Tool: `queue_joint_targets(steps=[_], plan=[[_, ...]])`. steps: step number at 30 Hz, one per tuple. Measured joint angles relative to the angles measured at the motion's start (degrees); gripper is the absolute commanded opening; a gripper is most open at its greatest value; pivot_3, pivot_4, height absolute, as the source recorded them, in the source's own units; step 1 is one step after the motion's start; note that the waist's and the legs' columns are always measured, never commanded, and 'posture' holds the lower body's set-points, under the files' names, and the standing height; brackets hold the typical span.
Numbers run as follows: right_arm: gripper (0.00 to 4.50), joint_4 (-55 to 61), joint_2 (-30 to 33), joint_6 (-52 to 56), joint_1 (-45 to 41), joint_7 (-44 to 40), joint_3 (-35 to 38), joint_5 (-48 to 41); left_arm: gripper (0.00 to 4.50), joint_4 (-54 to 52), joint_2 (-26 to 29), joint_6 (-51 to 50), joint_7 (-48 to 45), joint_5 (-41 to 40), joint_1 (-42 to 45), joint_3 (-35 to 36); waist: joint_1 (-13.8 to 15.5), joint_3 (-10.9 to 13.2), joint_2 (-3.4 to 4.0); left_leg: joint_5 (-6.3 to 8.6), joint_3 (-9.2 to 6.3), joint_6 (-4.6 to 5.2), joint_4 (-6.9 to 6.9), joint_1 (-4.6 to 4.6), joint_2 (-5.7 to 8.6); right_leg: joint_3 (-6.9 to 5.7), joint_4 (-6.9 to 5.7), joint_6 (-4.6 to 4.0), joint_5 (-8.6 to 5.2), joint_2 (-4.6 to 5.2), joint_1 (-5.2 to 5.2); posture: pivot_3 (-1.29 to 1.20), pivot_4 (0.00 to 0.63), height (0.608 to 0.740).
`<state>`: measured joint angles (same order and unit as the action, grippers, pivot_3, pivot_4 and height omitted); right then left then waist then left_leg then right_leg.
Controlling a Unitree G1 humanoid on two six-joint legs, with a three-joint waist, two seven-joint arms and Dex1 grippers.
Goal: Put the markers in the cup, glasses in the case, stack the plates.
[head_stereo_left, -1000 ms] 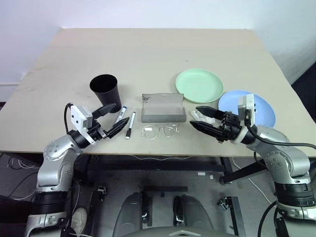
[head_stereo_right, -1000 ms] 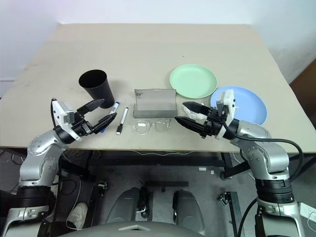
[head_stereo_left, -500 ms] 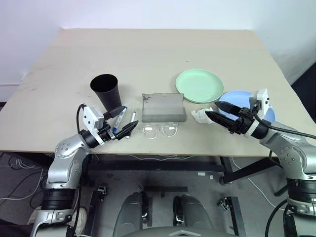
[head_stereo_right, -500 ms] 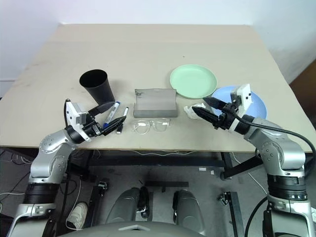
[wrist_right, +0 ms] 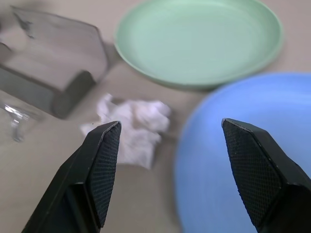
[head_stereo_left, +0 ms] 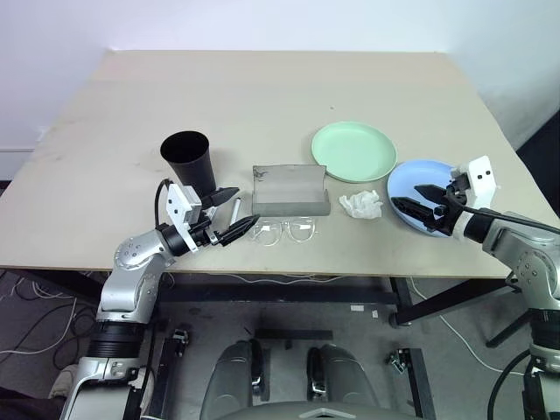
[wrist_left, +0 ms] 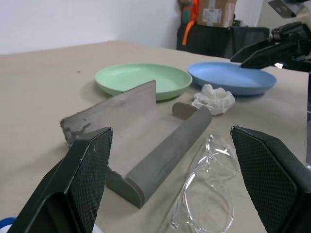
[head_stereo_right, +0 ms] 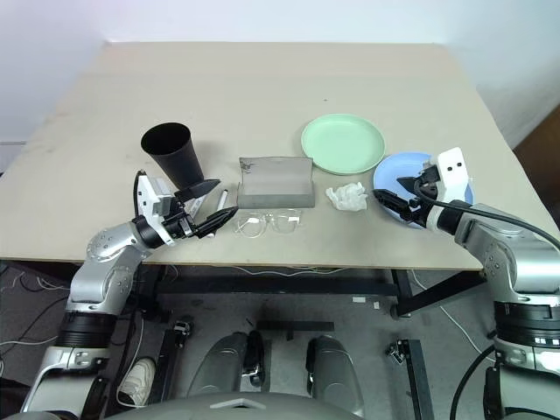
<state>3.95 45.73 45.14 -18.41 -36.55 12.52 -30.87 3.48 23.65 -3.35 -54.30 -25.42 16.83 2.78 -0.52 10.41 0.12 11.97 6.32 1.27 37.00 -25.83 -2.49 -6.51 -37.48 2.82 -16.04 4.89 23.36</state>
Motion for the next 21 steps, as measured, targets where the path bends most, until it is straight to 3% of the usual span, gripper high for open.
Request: queue_joint_targets(steps=[12, 15, 21], plan=[[3.52, -2.88, 7.4, 5.02, -3.01, -7.51, -11.65, 6.31, 4.07, 2.08, -1.47, 2.5, -0.76, 1.17, 0.34, -1.01, 0.04, 0.0, 0.0, 0.01, 0.0, 0.0, 0.06, -0.09, -0.05, -0.01, 0.0, 0.0, 0.0, -0.03, 0.07, 0.0, 0.15, 0.71], [2.89, -5.55, 7.79, 4.64, -5.24, -9.32, -14.8, 8.93, 4.09, 2.09, -1.53, 2.69, -0.66, 1.16, 0.37, -1.02, -0.03, 0.0, 0.0, 0.01, 0.0, 0.01, 0.11, -0.13, -0.04, 0.0, -0.01, 0.02, 0.01, -0.03, 0.08, 0.0, 0.15, 0.71], [0.77, -8.22, 7.9, 4.64, -7.7, -11.57, -15.77, 11.48, 4.09, 2.09, -1.56, 2.9, -0.64, 1.17, 0.21, -1.03, -0.02, 0.0, 0.0, 0.01, 0.0, 0.01, 0.12, -0.14, -0.07, -0.01, -0.01, 0.03, 0.02, -0.07, 0.08, 0.0, 0.15, 0.71]])
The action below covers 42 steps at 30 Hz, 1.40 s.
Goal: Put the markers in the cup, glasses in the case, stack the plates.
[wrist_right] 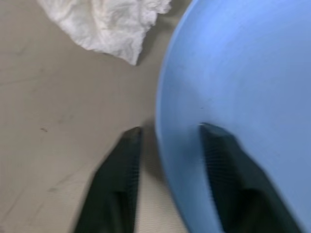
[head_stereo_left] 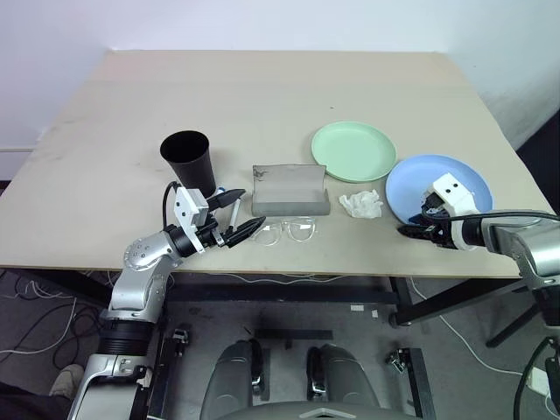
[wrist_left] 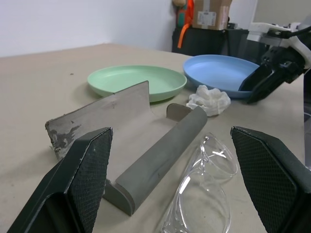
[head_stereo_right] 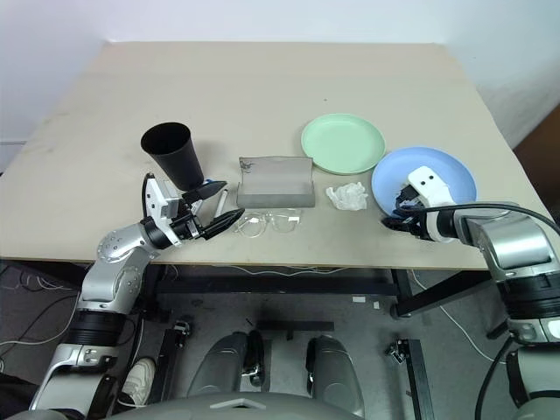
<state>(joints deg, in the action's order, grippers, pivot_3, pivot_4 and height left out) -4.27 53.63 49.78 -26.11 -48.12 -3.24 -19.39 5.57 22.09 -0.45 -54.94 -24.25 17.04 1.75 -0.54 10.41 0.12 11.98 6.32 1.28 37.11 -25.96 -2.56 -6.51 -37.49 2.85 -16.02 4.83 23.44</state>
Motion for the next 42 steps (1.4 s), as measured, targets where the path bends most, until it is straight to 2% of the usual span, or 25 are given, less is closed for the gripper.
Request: queue_joint_targets(steps=[2, 3, 15, 22, 27, 32, 35, 39, 42], plan=[[0.13, -0.03, 0.06, 0.01, -1.1, -0.89, 0.01, 0.38, 4.09, 0.0, 0.0, 0.11, 0.03, 0.0, -0.2, 0.02, -0.01, -0.01, -0.01, 0.0, 0.0, 0.0, 0.02, 0.01, -0.01, 0.0, 0.0, 0.0, 0.0, -0.02, -0.02, 0.0, 0.15, 0.71], [0.03, 0.02, 0.46, 0.0, -1.64, -1.23, 0.11, 0.61, 4.09, 0.0, -0.03, 0.12, 0.08, 0.0, -0.28, -0.01, -0.13, -0.02, -0.03, 0.0, 0.0, -0.01, 0.05, 0.03, -0.04, 0.0, 0.0, 0.0, 0.01, -0.03, -0.04, 0.0, 0.15, 0.71], [0.03, -1.44, -0.97, 3.49, -4.61, -0.27, 1.03, 0.95, 4.09, -2.05, -0.16, -0.61, 1.5, -0.07, -1.04, -0.03, -0.08, -0.03, -0.05, 0.07, 0.0, -0.12, 0.13, -0.03, -0.09, 0.02, 0.03, -0.1, 0.06, -0.03, 0.0, 0.0, 0.15, 0.71], [0.03, -1.95, -3.34, 4.8, -11.22, 4.43, 9.53, -1.55, 4.09, -3.1, 0.51, -2.58, 1.58, -0.22, -0.9, 0.14, -0.11, -0.01, -0.01, 0.05, 0.01, -0.1, 0.12, -0.08, -0.09, 0.02, 0.02, -0.12, 0.11, -0.05, 0.07, 0.0, 0.15, 0.71], [0.03, -1.77, -5.21, 3.72, -13.99, 5.13, 11.12, -2.31, 4.09, -3.26, 1.36, -2.96, 1.43, -0.26, -0.86, 0.35, -0.09, -0.01, -0.01, -0.03, 0.02, 0.0, 0.09, -0.47, -0.12, 0.02, 0.0, -0.07, 0.14, -0.13, 0.43, 0.0, 0.15, 0.71], [0.03, -2.12, -9.82, -2.7, -18.54, 3.64, 7.24, -1.44, 4.09, -3.66, 1.68, -3.13, 1.69, -0.29, -0.39, 1.37, -0.3, 0.01, 0.02, -0.05, 0.27, 0.02, 0.12, -0.5, -0.13, 0.14, -0.24, -0.03, 0.15, -0.19, 0.64, 0.0, 0.15, 0.71], [0.03, -5.97, -13.54, -10.48, -22.6, 2.49, 3.18, 1.27, 4.09, -4.16, 1.63, -3.16, 2.08, -0.25, -0.46, 1.39, -0.26, 0.01, 0.02, -0.07, 0.3, -0.01, 0.25, -0.46, -0.16, 0.16, -0.42, -0.03, 0.15, -0.21, 0.66, 0.0, 0.15, 0.71], [0.03, -17.72, -20.97, -24.45, -27.63, 3.38, -1.73, 7.53, 4.09, -4.53, 1.56, -3.06, 2.65, -0.19, -0.65, 1.4, -0.27, 0.01, 0.02, -0.18, 0.35, 0.02, 0.33, -0.48, -0.16, 0.2, -0.64, -0.03, 0.15, -0.19, 0.76, 0.0, 0.15, 0.71], [0.03, -27.17, -25.13, -31.04, -30.41, 4.39, -4.38, 11.43, 4.09, -4.62, 1.73, -2.76, 2.72, -0.17, -1.28, 1.55, -0.16, 0.01, 0.02, -0.21, 0.39, 0.01, 0.31, -0.5, -0.15, 0.21, -0.64, -0.03, 0.15, -0.18, 0.79, 0.0, 0.15, 0.71]])
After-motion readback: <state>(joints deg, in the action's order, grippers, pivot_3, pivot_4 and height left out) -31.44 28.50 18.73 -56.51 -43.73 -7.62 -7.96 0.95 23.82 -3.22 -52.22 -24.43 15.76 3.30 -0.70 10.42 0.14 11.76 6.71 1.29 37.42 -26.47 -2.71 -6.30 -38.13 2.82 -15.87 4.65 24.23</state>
